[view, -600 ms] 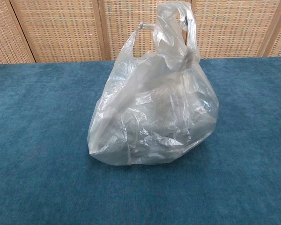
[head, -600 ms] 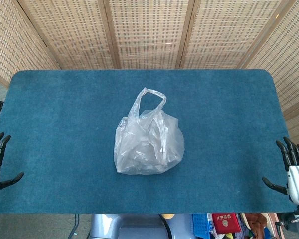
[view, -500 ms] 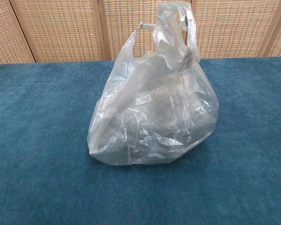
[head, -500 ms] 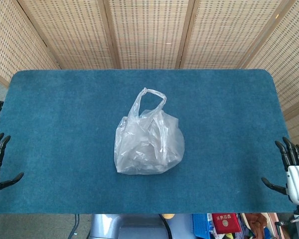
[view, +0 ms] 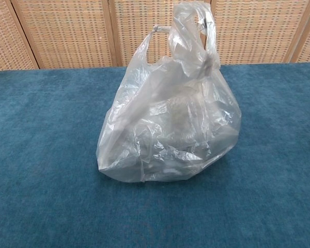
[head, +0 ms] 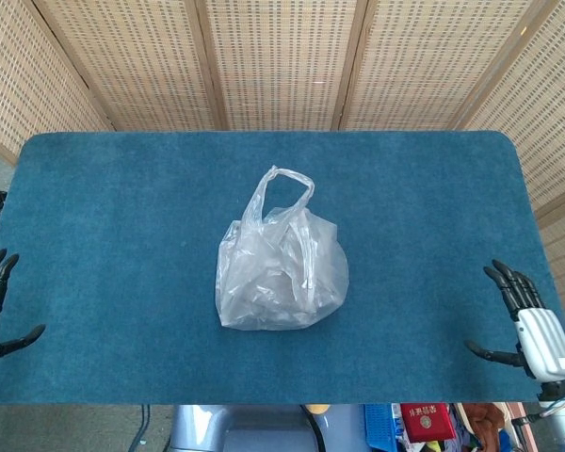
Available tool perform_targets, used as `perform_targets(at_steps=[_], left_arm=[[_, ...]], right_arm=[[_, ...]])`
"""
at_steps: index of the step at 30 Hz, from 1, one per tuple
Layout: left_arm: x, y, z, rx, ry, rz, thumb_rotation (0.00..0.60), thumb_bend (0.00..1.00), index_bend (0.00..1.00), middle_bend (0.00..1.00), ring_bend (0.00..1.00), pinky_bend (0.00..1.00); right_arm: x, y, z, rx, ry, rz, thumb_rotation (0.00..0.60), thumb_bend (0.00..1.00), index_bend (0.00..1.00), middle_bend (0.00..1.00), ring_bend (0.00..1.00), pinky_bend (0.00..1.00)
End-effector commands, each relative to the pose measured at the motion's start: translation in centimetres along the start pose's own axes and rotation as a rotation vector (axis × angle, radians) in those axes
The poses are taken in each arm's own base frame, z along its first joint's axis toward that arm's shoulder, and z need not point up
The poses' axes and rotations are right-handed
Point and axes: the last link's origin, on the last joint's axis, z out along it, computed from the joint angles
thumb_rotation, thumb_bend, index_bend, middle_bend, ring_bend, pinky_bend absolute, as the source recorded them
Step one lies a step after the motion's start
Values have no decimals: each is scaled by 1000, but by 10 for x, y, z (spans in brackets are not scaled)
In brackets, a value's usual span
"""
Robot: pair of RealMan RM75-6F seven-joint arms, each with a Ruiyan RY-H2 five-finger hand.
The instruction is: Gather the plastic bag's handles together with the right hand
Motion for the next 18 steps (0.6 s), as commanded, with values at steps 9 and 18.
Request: perform_targets(at_steps=[9,18], left_arm=[[4,9,17,21,-19,11,600,153,0,0,0,0],[1,6,28,50,-26,31,600,154,0,0,0,0]], right_arm=[[-1,-65,55,237,-528,491,600,0,94,133,4,8],[-14,-113,84,279,-711,683,600,0,109,160,33,11]])
